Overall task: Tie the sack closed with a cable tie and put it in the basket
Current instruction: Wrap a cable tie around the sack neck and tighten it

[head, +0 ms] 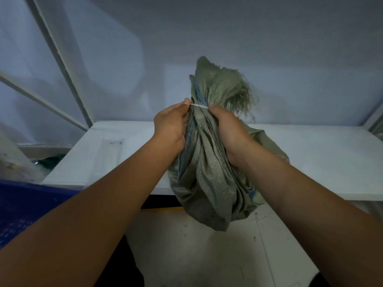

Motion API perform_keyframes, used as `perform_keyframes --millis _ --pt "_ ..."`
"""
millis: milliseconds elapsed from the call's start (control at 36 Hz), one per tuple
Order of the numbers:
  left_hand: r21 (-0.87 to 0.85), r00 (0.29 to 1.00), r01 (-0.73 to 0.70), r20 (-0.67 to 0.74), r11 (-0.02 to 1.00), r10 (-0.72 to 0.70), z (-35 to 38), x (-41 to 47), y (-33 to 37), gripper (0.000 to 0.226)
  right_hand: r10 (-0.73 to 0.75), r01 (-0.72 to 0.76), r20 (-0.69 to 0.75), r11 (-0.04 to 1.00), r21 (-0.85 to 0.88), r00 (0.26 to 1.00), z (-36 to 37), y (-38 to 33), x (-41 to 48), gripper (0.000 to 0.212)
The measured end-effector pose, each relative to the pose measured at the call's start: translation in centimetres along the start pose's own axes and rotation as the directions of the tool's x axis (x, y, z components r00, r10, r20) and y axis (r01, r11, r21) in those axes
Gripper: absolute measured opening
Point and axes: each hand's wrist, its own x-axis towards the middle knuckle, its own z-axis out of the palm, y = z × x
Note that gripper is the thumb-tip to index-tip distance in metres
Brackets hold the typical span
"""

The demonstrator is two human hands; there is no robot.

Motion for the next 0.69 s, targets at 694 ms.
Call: perform_keyframes --millis 694 --pt "-0.006 0.998 -0.004 0.056 1.000 0.005 1.3 -1.5 -0.6 0.018 -0.312 0.203 -0.189 0.873 -0.443 0.931 -1.7 -1.0 -0.1 0.052"
